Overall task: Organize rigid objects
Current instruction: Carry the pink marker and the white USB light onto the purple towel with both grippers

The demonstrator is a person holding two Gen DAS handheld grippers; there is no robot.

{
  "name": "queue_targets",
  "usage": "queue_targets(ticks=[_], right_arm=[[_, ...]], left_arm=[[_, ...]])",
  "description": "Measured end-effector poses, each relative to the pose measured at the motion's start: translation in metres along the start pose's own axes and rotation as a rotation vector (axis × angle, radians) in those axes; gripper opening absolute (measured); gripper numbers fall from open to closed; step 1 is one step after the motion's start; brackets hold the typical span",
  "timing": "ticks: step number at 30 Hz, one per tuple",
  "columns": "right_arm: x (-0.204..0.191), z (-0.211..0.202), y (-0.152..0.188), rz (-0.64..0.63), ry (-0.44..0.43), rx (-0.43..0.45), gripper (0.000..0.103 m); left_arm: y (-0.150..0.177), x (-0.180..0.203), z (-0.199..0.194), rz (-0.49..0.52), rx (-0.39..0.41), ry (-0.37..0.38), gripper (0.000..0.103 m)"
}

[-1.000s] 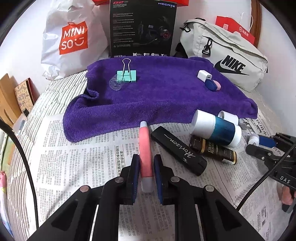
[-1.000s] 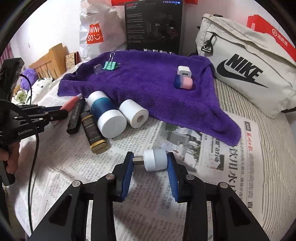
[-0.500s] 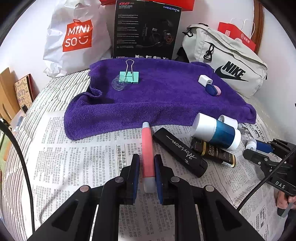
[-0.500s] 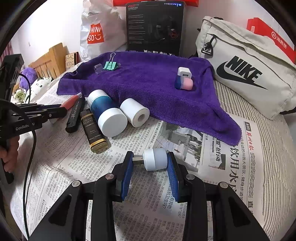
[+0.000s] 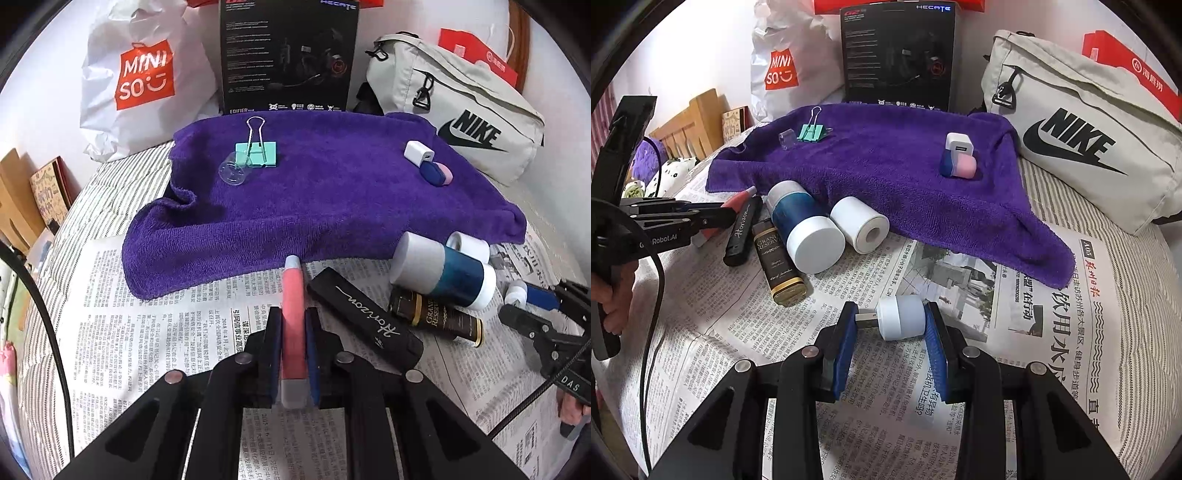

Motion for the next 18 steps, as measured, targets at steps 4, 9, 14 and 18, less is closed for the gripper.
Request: queue_targets(ticks=[4, 9, 14, 18], right_arm=[[0.0, 0.0, -0.001, -0.001, 0.002, 0.001, 0.036], [0.0, -0.004, 0.0, -0.006, 0.011, -0.026, 0.036], [-0.001, -0.016, -0.007, 0.023, -0.002, -0.033, 0.036], [-0.006, -0.031, -0.025, 0.033, -0.026, -0.007, 0.036]], left_arm=[[0.005, -0.004, -0.005, -0.024, -0.014, 0.008, 0.012], [0.012, -0.011, -0.03, -0.043, 0.005, 0.008, 0.012], [0.006, -0.02, -0.048, -0.059, 0.028, 0.007, 0.012], [-0.009, -0.027, -0.053, -0.068, 0.047, 0.012, 0.012]])
Point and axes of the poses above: each gripper's, at about its wrist camera, not at the fingertips, and z roughly the way its jaws point, x to its right, y to its underside, the point moved 7 cm from there along z, roughly the way its jaws point, and after that the axes turned 10 degrees about z, right-handed, at the moved point
